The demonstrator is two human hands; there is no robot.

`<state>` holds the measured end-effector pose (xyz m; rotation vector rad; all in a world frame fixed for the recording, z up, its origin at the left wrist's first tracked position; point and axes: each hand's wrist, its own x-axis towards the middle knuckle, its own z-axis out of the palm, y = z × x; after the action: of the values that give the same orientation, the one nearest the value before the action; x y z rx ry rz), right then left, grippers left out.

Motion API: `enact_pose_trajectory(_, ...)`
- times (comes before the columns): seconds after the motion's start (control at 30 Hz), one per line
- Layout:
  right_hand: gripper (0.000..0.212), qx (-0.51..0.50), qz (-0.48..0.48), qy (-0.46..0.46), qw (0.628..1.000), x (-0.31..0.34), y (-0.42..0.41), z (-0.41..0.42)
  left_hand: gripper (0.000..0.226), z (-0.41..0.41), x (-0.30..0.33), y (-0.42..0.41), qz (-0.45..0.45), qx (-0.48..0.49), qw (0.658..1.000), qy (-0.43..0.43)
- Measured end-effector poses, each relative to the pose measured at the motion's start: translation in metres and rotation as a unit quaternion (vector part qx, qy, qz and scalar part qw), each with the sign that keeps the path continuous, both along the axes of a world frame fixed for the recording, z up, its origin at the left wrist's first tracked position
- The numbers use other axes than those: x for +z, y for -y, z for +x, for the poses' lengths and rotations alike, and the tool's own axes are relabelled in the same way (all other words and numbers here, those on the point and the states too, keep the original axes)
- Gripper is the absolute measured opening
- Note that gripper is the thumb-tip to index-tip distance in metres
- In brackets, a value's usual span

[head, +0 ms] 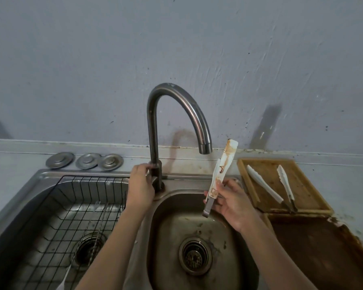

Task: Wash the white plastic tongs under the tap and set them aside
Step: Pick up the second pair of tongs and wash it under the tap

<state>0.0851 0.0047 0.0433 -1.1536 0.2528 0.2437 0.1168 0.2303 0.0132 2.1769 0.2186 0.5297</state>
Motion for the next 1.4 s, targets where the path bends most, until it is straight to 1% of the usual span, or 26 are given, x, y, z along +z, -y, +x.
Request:
enact_pose_trajectory(0.1,0.017,-0.001,-0.018,-0.004,1.0,-0.003,0.0,0.004,0.033,0.002,-0.005,-0.008,0.022,-0.017,1.0,0.004)
enact_pose_trajectory(0.3,0.012,0.003,-0.029,-0.011,1.0,-0.011,-0.002,0.007,0.038,0.004,-0.012,-0.02,0.064,-0.022,0.998,0.001)
enact_pose_trajectory(0.53,0.013,0.003,-0.035,-0.011,0.999,-0.016,-0.001,0.005,0.037,-0.001,-0.018,-0.023,0.056,-0.017,0.997,0.042)
enact_pose_trajectory(0.73,0.019,0.001,-0.028,-0.007,1.0,-0.015,0.0,0.004,0.059,-0.003,-0.024,-0.024,0.062,-0.027,0.995,0.079)
enact_pose_trajectory(0.93,0.012,0.001,-0.029,-0.01,1.0,-0.015,0.002,0.003,0.062,-0.004,-0.025,-0.024,0.071,-0.027,0.991,0.11)
enact_pose_trajectory(1.4,0.015,0.003,-0.037,-0.015,0.999,-0.018,0.004,0.003,0.062,-0.007,-0.024,-0.024,0.051,-0.027,0.992,0.111)
